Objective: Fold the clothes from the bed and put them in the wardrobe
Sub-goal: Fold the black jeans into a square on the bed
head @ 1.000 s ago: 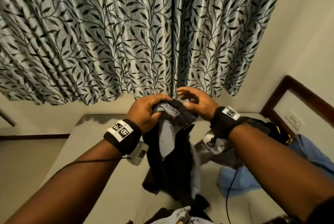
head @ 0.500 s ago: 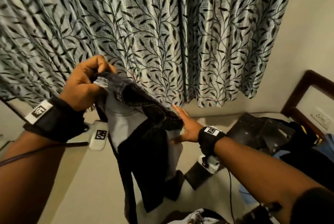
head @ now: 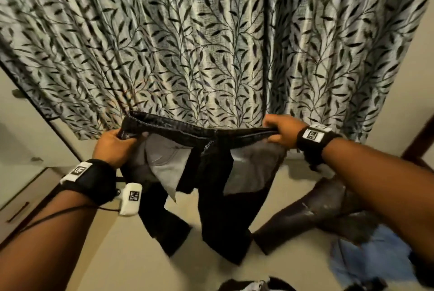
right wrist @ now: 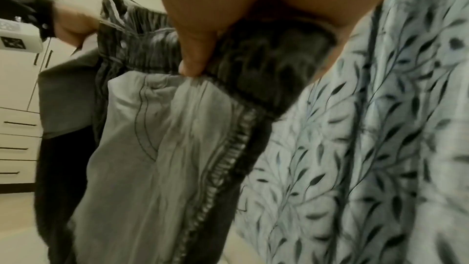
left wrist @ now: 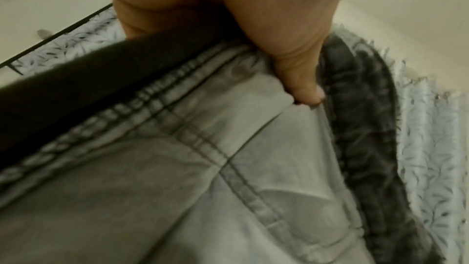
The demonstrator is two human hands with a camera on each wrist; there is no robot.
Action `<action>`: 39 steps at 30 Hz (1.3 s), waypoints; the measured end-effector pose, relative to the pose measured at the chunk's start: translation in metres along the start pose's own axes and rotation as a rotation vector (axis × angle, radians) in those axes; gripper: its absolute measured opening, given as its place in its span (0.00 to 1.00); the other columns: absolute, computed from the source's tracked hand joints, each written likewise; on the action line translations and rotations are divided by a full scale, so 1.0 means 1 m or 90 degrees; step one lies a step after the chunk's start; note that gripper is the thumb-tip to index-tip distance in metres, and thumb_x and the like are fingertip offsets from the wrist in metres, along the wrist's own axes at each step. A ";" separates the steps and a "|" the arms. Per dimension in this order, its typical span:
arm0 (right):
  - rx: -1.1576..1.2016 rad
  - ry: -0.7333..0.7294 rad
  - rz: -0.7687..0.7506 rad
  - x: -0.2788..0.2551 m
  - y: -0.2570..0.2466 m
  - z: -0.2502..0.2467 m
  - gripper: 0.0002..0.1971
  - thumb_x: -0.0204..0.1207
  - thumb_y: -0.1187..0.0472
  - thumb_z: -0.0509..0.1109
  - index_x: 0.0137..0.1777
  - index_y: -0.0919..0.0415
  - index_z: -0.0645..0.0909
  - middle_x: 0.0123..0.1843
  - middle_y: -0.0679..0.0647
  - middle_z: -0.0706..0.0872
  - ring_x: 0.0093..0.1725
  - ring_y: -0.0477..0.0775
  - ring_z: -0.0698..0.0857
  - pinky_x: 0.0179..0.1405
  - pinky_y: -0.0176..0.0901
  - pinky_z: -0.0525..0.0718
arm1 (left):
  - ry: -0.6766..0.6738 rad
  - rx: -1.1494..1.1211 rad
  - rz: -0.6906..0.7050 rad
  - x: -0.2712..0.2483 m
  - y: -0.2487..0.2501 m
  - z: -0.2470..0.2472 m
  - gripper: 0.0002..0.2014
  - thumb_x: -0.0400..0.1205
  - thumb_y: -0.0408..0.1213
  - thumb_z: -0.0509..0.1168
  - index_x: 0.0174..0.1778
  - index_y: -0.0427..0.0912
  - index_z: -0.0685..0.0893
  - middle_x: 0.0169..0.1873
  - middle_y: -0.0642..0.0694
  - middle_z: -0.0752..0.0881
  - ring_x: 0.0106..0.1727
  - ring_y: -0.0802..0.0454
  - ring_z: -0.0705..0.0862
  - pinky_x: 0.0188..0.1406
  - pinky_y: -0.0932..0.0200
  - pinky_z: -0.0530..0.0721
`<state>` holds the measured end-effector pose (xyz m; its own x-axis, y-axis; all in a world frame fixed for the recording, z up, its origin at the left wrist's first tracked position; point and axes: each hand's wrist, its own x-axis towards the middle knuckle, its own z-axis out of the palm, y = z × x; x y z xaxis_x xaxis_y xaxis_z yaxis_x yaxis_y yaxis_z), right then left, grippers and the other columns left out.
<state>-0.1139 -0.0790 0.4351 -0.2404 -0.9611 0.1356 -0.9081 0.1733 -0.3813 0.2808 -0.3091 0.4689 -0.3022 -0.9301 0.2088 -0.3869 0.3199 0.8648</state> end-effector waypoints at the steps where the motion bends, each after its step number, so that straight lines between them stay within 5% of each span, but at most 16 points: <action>1: -0.019 0.037 -0.002 0.000 0.002 -0.021 0.16 0.76 0.55 0.79 0.50 0.42 0.72 0.39 0.43 0.81 0.41 0.54 0.81 0.41 0.44 0.73 | -0.001 -0.036 0.020 0.000 0.004 -0.001 0.07 0.75 0.38 0.81 0.48 0.45 0.94 0.34 0.57 0.92 0.34 0.63 0.86 0.38 0.66 0.88; 2: -0.042 0.070 -0.017 -0.003 0.001 -0.041 0.17 0.77 0.54 0.77 0.51 0.41 0.70 0.40 0.44 0.81 0.40 0.56 0.82 0.41 0.45 0.74 | -0.014 -0.046 0.056 0.002 0.008 -0.003 0.15 0.77 0.33 0.79 0.59 0.43 0.91 0.42 0.49 0.93 0.37 0.63 0.88 0.37 0.70 0.86; 5: -0.116 0.133 -0.099 -0.010 0.001 -0.084 0.08 0.81 0.55 0.73 0.55 0.52 0.77 0.47 0.48 0.84 0.45 0.59 0.83 0.42 0.46 0.76 | -0.099 0.114 0.267 0.008 0.020 -0.012 0.47 0.78 0.29 0.78 0.83 0.71 0.61 0.65 0.50 0.86 0.56 0.56 0.88 0.56 0.60 0.84; 7: -0.179 0.119 -0.169 -0.012 0.003 -0.108 0.07 0.83 0.52 0.68 0.51 0.55 0.82 0.51 0.47 0.83 0.48 0.56 0.83 0.45 0.49 0.81 | -0.117 0.307 0.449 0.014 0.032 -0.019 0.39 0.79 0.38 0.75 0.82 0.68 0.65 0.61 0.44 0.88 0.55 0.44 0.90 0.54 0.48 0.87; 10: -0.266 0.061 -0.158 -0.016 0.011 -0.137 0.08 0.83 0.51 0.68 0.51 0.52 0.86 0.53 0.51 0.85 0.50 0.58 0.85 0.45 0.50 0.83 | -0.128 0.503 0.645 0.030 0.056 -0.028 0.16 0.74 0.55 0.64 0.56 0.57 0.79 0.40 0.44 0.89 0.35 0.37 0.90 0.29 0.48 0.88; 15: -0.287 0.039 -0.099 -0.026 0.010 -0.155 0.07 0.83 0.51 0.72 0.56 0.50 0.88 0.51 0.46 0.84 0.51 0.53 0.83 0.44 0.39 0.73 | -0.173 0.539 0.563 0.054 0.091 -0.032 0.21 0.69 0.74 0.71 0.33 0.60 0.79 0.25 0.57 0.78 0.26 0.51 0.79 0.26 0.60 0.75; 17: -0.276 0.015 -0.076 -0.028 0.009 -0.154 0.08 0.80 0.48 0.75 0.55 0.49 0.88 0.47 0.42 0.80 0.49 0.50 0.82 0.39 0.33 0.68 | -0.157 0.480 0.522 0.055 0.100 -0.027 0.16 0.69 0.65 0.77 0.31 0.67 0.75 0.26 0.59 0.78 0.28 0.50 0.80 0.29 0.59 0.73; 20: -0.210 -0.033 -0.044 -0.036 0.016 -0.130 0.18 0.70 0.41 0.82 0.54 0.45 0.81 0.43 0.40 0.80 0.44 0.49 0.83 0.40 0.38 0.72 | -0.126 0.395 0.556 0.059 0.112 -0.019 0.17 0.74 0.53 0.80 0.33 0.70 0.75 0.31 0.58 0.79 0.31 0.50 0.80 0.30 0.58 0.74; 24: -0.109 -0.004 -0.039 -0.057 0.028 -0.099 0.21 0.66 0.30 0.79 0.52 0.32 0.74 0.43 0.35 0.80 0.43 0.33 0.81 0.42 0.38 0.74 | -0.133 0.365 0.578 0.073 0.106 -0.025 0.07 0.73 0.64 0.70 0.35 0.78 0.78 0.35 0.57 0.78 0.34 0.49 0.82 0.31 0.53 0.82; 27: -0.069 0.046 -0.065 -0.067 0.014 -0.103 0.33 0.63 0.19 0.68 0.63 0.34 0.74 0.50 0.37 0.83 0.48 0.37 0.82 0.47 0.38 0.80 | -0.110 0.370 0.515 0.080 0.100 -0.031 0.06 0.73 0.64 0.71 0.34 0.78 0.79 0.34 0.54 0.80 0.35 0.48 0.82 0.32 0.52 0.81; 29: -0.062 0.055 -0.079 -0.066 0.000 -0.115 0.28 0.67 0.29 0.76 0.65 0.30 0.74 0.55 0.39 0.85 0.52 0.43 0.84 0.53 0.37 0.79 | -0.092 0.362 0.445 0.085 0.102 -0.034 0.06 0.72 0.62 0.74 0.35 0.70 0.84 0.33 0.52 0.83 0.36 0.46 0.83 0.34 0.52 0.79; 32: -0.084 0.024 -0.073 -0.059 -0.013 -0.135 0.26 0.69 0.45 0.84 0.65 0.31 0.79 0.56 0.39 0.87 0.54 0.45 0.85 0.55 0.39 0.81 | -0.063 0.363 0.428 0.091 0.103 -0.037 0.21 0.69 0.65 0.72 0.37 0.48 0.89 0.32 0.48 0.82 0.36 0.42 0.83 0.35 0.50 0.80; 35: -0.137 0.004 -0.079 -0.059 -0.013 -0.153 0.23 0.69 0.39 0.80 0.64 0.37 0.82 0.59 0.37 0.86 0.55 0.41 0.84 0.57 0.39 0.82 | -0.017 0.370 0.500 0.092 0.107 -0.044 0.23 0.70 0.61 0.74 0.33 0.40 0.89 0.32 0.47 0.80 0.34 0.42 0.80 0.31 0.51 0.76; 39: -0.247 -0.132 -0.054 -0.055 -0.009 -0.155 0.24 0.64 0.25 0.74 0.39 0.46 0.82 0.37 0.51 0.85 0.38 0.51 0.83 0.37 0.47 0.83 | -0.008 0.390 0.599 0.083 0.116 -0.048 0.24 0.68 0.59 0.73 0.32 0.38 0.90 0.33 0.45 0.83 0.35 0.42 0.80 0.32 0.52 0.78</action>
<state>-0.1454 0.0058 0.5734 -0.1221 -0.9913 -0.0495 -0.9925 0.1222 -0.0004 0.2527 -0.3579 0.6081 -0.7074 -0.2700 0.6532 -0.3621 0.9321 -0.0068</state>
